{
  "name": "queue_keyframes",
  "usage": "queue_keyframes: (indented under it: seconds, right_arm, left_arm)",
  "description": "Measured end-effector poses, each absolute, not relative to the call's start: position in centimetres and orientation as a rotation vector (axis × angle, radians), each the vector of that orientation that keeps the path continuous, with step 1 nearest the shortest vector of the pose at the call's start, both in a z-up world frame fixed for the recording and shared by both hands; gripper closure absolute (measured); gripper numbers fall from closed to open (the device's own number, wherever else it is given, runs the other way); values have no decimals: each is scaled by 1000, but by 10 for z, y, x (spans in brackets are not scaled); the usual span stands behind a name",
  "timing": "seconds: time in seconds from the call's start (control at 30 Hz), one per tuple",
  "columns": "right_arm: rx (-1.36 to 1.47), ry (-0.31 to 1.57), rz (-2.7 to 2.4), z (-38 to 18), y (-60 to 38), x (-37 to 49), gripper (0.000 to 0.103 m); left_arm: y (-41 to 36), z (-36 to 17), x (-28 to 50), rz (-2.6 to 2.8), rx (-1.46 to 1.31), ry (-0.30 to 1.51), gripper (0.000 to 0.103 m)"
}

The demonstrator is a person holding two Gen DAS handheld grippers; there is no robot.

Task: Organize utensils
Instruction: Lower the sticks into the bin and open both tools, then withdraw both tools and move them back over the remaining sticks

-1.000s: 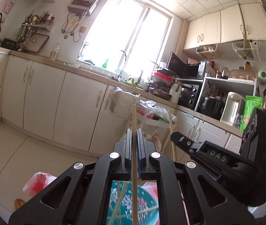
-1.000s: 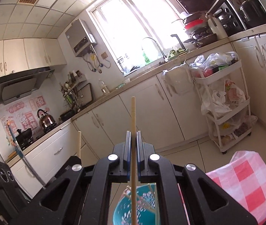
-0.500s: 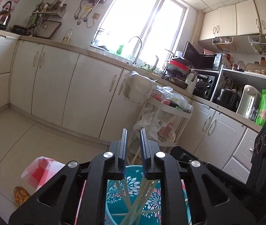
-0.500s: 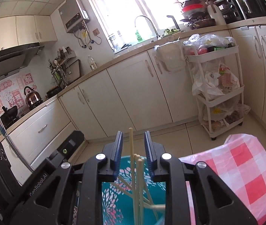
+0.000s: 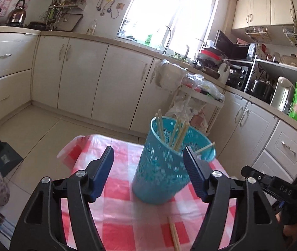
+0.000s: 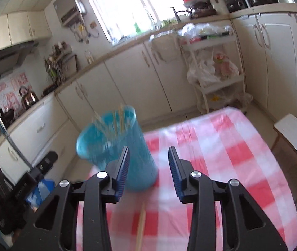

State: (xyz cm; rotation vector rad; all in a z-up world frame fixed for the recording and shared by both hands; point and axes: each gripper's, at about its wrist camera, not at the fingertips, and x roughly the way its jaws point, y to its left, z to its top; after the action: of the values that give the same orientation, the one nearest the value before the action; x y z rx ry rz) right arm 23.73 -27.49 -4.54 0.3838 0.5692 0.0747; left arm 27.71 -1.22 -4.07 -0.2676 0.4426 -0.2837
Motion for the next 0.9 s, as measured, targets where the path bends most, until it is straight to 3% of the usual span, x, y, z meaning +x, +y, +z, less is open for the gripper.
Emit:
queue_keyframes:
  seconds: [0.27, 0.4, 0.73, 0.9]
  right_arm:
    - [168, 859, 155, -124, -215, 225, 69]
    - [112, 891, 162, -139, -203, 228, 80]
    - [50, 938, 165, -156, -190, 235, 83]
    - [18, 943, 163, -155, -193, 233, 93]
  left_arm:
    - [-4, -91, 240, -245, -238, 592, 26]
    - [4, -104, 233, -224, -250, 627, 24]
    - [8, -118, 236, -216, -259, 671, 24]
    - [-6, -117, 239, -235, -238, 689, 24]
